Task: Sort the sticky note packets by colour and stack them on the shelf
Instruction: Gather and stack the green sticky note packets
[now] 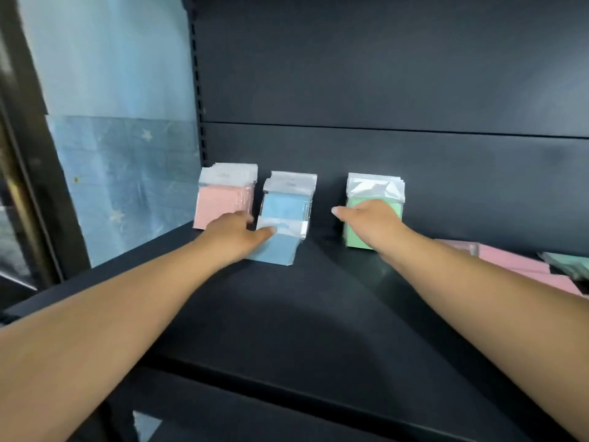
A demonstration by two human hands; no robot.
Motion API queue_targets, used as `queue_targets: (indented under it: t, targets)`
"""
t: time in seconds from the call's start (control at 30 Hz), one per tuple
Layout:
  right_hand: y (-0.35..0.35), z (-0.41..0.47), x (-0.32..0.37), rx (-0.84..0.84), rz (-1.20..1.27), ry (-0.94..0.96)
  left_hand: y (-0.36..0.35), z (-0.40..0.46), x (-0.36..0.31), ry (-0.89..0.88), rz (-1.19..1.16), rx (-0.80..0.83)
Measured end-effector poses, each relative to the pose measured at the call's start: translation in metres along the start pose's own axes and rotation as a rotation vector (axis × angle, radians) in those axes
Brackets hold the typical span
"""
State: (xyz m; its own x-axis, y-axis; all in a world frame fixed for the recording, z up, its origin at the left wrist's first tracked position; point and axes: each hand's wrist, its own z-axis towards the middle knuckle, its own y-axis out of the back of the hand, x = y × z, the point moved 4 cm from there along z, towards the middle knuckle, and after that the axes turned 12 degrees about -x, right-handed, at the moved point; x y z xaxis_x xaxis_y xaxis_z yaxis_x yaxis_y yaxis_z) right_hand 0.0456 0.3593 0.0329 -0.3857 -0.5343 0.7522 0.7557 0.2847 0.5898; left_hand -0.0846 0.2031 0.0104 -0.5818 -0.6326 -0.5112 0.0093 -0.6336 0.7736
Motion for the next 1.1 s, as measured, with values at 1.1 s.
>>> queue_targets:
  t: [1.1]
  targets:
    - [-0.092, 0.018, 0.014, -0.245, 0.415, -0.255, -0.028, 0.083, 0.042, -0.014, -0.616, 0.087]
